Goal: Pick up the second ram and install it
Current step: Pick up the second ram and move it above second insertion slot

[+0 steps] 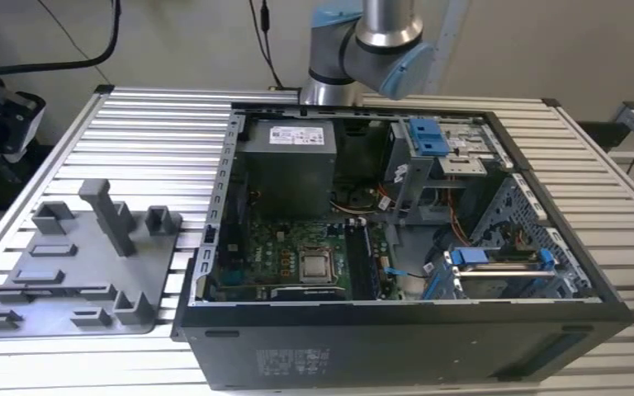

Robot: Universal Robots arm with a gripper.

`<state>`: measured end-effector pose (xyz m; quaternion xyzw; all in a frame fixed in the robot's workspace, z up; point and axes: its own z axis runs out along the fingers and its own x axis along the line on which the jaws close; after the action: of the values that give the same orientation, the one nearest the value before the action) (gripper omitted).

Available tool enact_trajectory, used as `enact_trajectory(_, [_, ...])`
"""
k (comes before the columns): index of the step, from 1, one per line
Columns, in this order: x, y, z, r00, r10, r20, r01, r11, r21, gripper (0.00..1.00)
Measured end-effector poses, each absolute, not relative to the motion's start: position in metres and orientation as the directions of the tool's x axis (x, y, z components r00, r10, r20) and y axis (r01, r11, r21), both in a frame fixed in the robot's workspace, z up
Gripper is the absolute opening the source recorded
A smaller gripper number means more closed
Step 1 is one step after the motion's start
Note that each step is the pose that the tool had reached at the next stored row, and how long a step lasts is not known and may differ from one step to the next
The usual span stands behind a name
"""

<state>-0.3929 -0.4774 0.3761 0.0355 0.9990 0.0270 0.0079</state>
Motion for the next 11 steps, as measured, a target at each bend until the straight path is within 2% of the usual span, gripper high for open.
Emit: enact_trajectory(11, [-0.3929, -0.4774, 0.3761, -0.997, 0.071, -0.014, 0.07, 0.996, 0.06, 0.11])
